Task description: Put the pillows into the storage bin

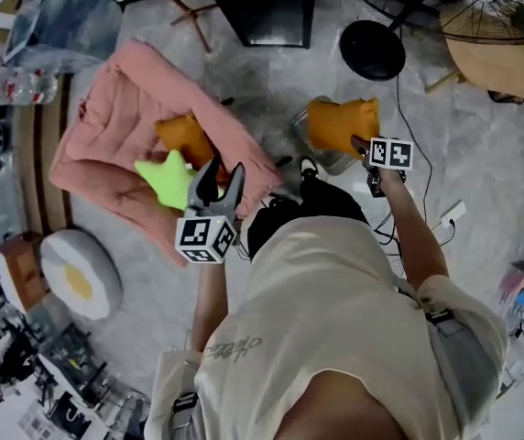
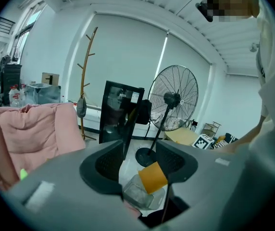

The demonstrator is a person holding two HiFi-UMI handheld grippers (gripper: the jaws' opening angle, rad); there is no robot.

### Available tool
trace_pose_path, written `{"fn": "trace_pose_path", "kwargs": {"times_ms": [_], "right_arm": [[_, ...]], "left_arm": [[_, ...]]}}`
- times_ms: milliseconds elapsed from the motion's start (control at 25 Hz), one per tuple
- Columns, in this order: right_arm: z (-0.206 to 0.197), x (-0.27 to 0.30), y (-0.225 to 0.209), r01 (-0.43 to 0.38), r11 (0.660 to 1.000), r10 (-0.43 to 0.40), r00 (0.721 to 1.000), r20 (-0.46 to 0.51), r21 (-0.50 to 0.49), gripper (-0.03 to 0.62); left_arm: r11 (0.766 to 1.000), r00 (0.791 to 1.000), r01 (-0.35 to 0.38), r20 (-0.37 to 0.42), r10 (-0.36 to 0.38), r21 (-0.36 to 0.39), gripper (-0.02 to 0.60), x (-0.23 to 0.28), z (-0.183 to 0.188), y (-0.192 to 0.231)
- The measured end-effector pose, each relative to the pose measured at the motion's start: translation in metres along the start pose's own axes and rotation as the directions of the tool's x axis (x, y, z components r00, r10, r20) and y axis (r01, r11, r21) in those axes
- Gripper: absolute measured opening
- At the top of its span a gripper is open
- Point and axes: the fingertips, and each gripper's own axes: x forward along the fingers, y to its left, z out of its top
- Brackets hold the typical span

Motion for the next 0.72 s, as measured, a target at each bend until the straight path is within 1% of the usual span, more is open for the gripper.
{"fn": "trace_pose_path", "kwargs": {"times_ms": [160,240,320,400,520,640,720], "right_arm": [[-0.029,0.037,-0.033,0.059,0.993,-0.060,0.998,0.007,0.105,0.310],[-0.049,0.056,-0.049,0.094,0.985,-0.097,0.995,0.009,0.145,0.313],[-0.067,0.075,-0.066,0.138,0.971,-0.139,0.990,-0.007,0.195,0.313],[-0.078,0.093,-0.084,0.177,0.950,-0.177,0.984,-0.023,0.257,0.314],[-0.096,0.115,-0.103,0.215,0.903,-0.214,0.976,-0.046,0.373,0.314],[-0.123,0.133,-0.117,0.233,0.835,-0.228,0.971,-0.073,0.498,0.319],[-0.137,0.149,-0.127,0.232,0.790,-0.232,0.970,-0.074,0.568,0.322]], "left_arm": [[1.000,0.999,-0.007,-0.048,0.007,0.008,0.232,0.003,-0.005,-0.002],[1.000,0.998,-0.017,-0.063,0.017,-0.005,0.229,0.002,-0.007,-0.003],[0.999,0.997,-0.024,-0.076,0.021,-0.029,0.227,0.006,-0.011,-0.006],[0.999,0.996,-0.023,-0.086,0.019,-0.041,0.227,0.015,-0.016,-0.006],[0.999,0.994,-0.031,-0.106,0.027,-0.041,0.225,0.022,-0.021,-0.003],[0.997,0.989,-0.065,-0.133,0.058,-0.044,0.225,0.017,-0.021,-0.002],[0.996,0.986,-0.079,-0.150,0.071,-0.050,0.225,0.016,-0.026,0.001]]}}
